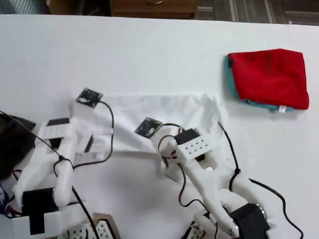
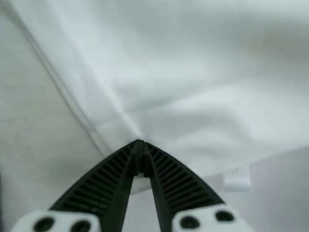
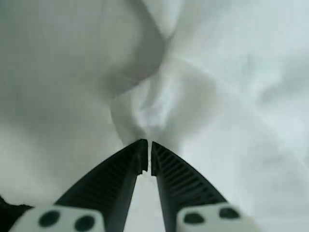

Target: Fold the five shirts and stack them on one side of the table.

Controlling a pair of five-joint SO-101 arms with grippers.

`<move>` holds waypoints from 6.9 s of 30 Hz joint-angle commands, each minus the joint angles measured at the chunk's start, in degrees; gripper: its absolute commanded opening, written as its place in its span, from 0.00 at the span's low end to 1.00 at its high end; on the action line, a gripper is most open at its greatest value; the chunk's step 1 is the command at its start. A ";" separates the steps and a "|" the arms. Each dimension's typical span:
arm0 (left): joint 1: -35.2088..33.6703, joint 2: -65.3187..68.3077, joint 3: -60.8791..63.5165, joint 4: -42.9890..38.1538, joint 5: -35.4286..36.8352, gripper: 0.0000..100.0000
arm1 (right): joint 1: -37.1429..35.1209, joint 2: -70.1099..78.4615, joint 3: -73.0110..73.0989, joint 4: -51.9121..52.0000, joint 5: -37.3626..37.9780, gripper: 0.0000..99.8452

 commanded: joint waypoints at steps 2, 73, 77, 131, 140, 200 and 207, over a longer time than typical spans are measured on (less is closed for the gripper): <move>0.35 -0.79 -0.04 -0.70 0.00 0.03 | 1.45 -5.41 -1.32 0.75 3.96 0.02; 0.35 -0.79 -0.13 -0.70 0.00 0.03 | 16.92 24.22 -42.81 12.88 19.52 0.02; 0.35 -0.79 -0.13 -0.70 0.00 0.03 | 17.10 31.87 -48.97 12.97 19.43 0.02; 0.35 -0.79 -0.13 -0.70 0.00 0.03 | 26.59 23.52 -36.92 1.19 2.20 0.02; 0.35 -0.79 -0.13 -0.70 0.00 0.03 | 35.47 35.91 -37.63 -4.97 9.85 0.02; 0.35 -0.79 -0.13 -0.70 0.00 0.03 | 16.92 38.02 -69.01 21.85 2.37 0.02; 0.35 -0.79 -0.13 -0.70 0.00 0.03 | 15.08 42.24 -64.35 22.20 2.29 0.02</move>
